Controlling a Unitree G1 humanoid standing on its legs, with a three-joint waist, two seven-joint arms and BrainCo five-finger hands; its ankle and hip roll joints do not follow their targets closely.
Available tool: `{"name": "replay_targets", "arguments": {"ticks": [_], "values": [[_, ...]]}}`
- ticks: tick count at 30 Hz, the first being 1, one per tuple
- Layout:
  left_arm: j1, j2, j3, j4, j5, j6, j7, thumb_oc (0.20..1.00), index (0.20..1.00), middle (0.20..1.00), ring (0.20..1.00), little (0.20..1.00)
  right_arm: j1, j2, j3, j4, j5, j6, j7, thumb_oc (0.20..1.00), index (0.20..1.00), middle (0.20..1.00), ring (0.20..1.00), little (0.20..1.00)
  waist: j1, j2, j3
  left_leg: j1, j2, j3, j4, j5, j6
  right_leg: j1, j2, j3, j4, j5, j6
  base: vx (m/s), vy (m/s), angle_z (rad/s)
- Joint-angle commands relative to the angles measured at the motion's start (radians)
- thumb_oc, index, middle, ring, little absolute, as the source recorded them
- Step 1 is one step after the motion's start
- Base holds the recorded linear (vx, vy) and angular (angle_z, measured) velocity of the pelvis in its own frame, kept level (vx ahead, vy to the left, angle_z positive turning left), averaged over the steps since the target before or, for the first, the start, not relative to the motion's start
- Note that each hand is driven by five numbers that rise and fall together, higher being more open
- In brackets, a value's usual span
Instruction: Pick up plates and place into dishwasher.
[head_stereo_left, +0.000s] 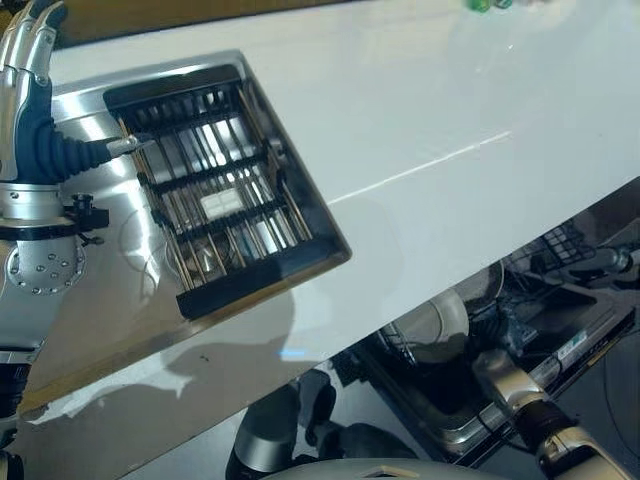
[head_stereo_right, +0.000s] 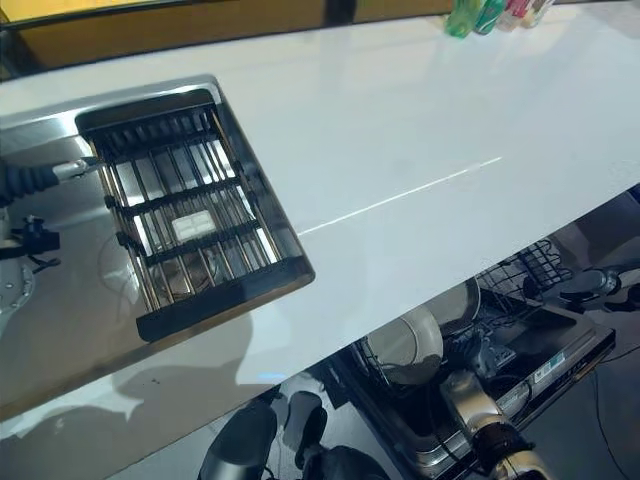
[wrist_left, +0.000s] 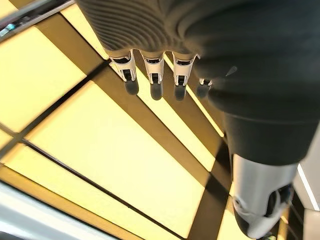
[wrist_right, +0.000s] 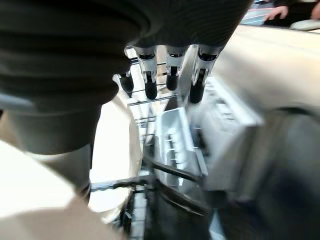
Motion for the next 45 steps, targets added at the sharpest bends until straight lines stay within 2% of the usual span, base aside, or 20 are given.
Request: {"name": "replay_targets", "arguments": {"ticks": [1, 5, 10, 14, 17, 22, 31, 34, 35, 37, 38, 41, 45], "values": [[0.082, 0.045, 0.07, 0.015, -0.057, -0.054, -0.021, 1.0, 1.0, 1.0, 1.0, 1.0, 0.07, -0.038, 0.006, -0.052, 0.016, 0.0, -0.088, 1.0, 1.0, 1.0, 1.0, 1.0, 0.013, 0.043, -0.122, 0.068, 0.134, -0.014, -0.046, -0.073, -0.041, 0.004, -0.048, 0.061, -0.041, 0.028, 0.175, 0.09, -0.032, -0.09], [0.114, 0.047, 0.097, 0.007, -0.063, -0.066, -0.047, 1.0, 1.0, 1.0, 1.0, 1.0, 0.098, -0.041, -0.023, -0.122, 0.034, 0.007, -0.132, 1.0, 1.0, 1.0, 1.0, 1.0, 0.016, 0.032, -0.149, 0.102, 0.146, -0.014, -0.078, -0.071, -0.043, 0.022, -0.043, 0.068, -0.049, 0.029, 0.181, 0.06, -0.019, -0.07], [0.163, 0.011, 0.123, -0.008, -0.048, -0.073, -0.071, 1.0, 1.0, 1.0, 1.0, 1.0, 0.137, -0.034, -0.104, -0.219, 0.05, -0.003, -0.203, 1.0, 1.0, 1.0, 1.0, 1.0, 0.002, 0.023, -0.193, 0.15, 0.154, 0.002, -0.124, -0.063, -0.042, 0.039, -0.041, 0.083, -0.057, 0.027, 0.19, 0.04, 0.033, 0.0], [0.193, -0.034, 0.146, -0.015, -0.033, -0.075, -0.088, 1.0, 1.0, 1.0, 1.0, 1.0, 0.171, -0.012, -0.144, -0.329, 0.022, 0.005, -0.191, 1.0, 1.0, 1.0, 1.0, 1.0, -0.019, 0.025, -0.218, 0.169, 0.147, 0.021, -0.132, -0.051, -0.04, 0.046, -0.051, 0.097, -0.055, 0.034, 0.193, 0.0, 0.095, -0.04], [0.203, -0.059, 0.143, -0.016, -0.017, -0.074, -0.098, 1.0, 1.0, 1.0, 1.0, 1.0, 0.189, 0.019, -0.14, -0.358, 0.039, -0.032, -0.211, 1.0, 1.0, 1.0, 1.0, 1.0, -0.025, 0.031, -0.221, 0.185, 0.149, 0.027, -0.12, -0.065, -0.04, 0.065, -0.053, 0.102, -0.051, 0.029, 0.192, 0.05, 0.074, -0.08], [0.233, -0.086, 0.152, -0.003, -0.02, -0.089, -0.118, 1.0, 1.0, 1.0, 1.0, 1.0, 0.221, 0.089, -0.157, -0.343, 0.089, -0.174, -0.271, 1.0, 1.0, 1.0, 1.0, 1.0, -0.025, 0.047, -0.214, 0.211, 0.151, 0.02, -0.111, -0.065, -0.038, 0.081, -0.058, 0.111, -0.032, 0.027, 0.193, 0.06, 0.089, -0.01], [0.271, -0.102, 0.147, 0.006, -0.033, -0.127, -0.083, 1.0, 1.0, 1.0, 1.0, 1.0, 0.21, 0.22, -0.196, -0.308, 0.201, -0.456, -0.489, 1.0, 1.0, 1.0, 1.0, 1.0, 0.006, 0.058, -0.157, 0.158, 0.164, 0.004, -0.065, -0.057, -0.047, 0.031, -0.051, 0.066, 0.017, 0.028, 0.181, -0.01, 0.057, 0.14], [0.266, -0.119, 0.121, 0.009, -0.024, -0.139, -0.076, 1.0, 1.0, 1.0, 1.0, 1.0, 0.196, 0.241, -0.194, -0.305, 0.205, -0.489, -0.495, 1.0, 1.0, 1.0, 1.0, 1.0, 0.003, 0.067, -0.129, 0.123, 0.171, 0.034, -0.026, -0.06, -0.052, 0.007, -0.054, 0.029, 0.036, 0.026, 0.174, -0.06, 0.097, 0.28], [0.258, -0.124, 0.105, 0.008, -0.022, -0.143, -0.069, 1.0, 1.0, 1.0, 1.0, 1.0, 0.187, 0.247, -0.192, -0.303, 0.211, -0.52, -0.507, 1.0, 1.0, 1.0, 1.0, 1.0, -0.001, 0.071, -0.11, 0.106, 0.175, 0.056, -0.014, -0.056, -0.056, -0.002, -0.056, 0.01, 0.041, 0.026, 0.17, -0.12, 0.138, 0.36], [0.232, -0.124, 0.071, 0.011, -0.02, -0.135, -0.052, 1.0, 1.0, 1.0, 1.0, 1.0, 0.173, 0.253, -0.194, -0.298, 0.194, -0.557, -0.544, 1.0, 1.0, 1.0, 1.0, 1.0, -0.015, 0.076, -0.088, 0.082, 0.178, 0.081, -0.003, -0.052, -0.058, -0.021, -0.061, -0.012, 0.052, 0.023, 0.167, -0.17, 0.137, 0.4], [0.209, -0.122, 0.041, 0.011, -0.021, -0.127, -0.03, 1.0, 1.0, 1.0, 1.0, 1.0, 0.157, 0.252, -0.201, -0.301, 0.18, -0.586, -0.595, 1.0, 1.0, 1.0, 1.0, 1.0, -0.026, 0.082, -0.068, 0.064, 0.176, 0.097, -0.006, -0.045, -0.057, -0.041, -0.065, -0.025, 0.06, 0.021, 0.164, -0.21, 0.171, 0.48], [0.18, -0.139, -0.009, 0.011, -0.006, -0.116, 0.021, 1.0, 1.0, 1.0, 1.0, 1.0, 0.125, 0.255, -0.23, -0.292, 0.149, -0.641, -0.69, 1.0, 1.0, 1.0, 1.0, 1.0, -0.044, 0.097, -0.035, 0.025, 0.153, 0.102, -0.003, -0.039, -0.051, -0.083, -0.074, -0.029, 0.074, 0.018, 0.161, -0.2, 0.191, 0.42], [0.166, -0.156, -0.036, 0.014, -0.003, -0.106, 0.044, 1.0, 1.0, 1.0, 1.0, 1.0, 0.099, 0.256, -0.246, -0.263, 0.178, -0.668, -0.698, 1.0, 1.0, 1.0, 1.0, 1.0, -0.049, 0.103, -0.023, 0.006, 0.118, 0.105, 0.014, -0.047, -0.033, -0.098, -0.084, -0.011, 0.075, 0.024, 0.161, -0.06, 0.158, 0.0]]}}
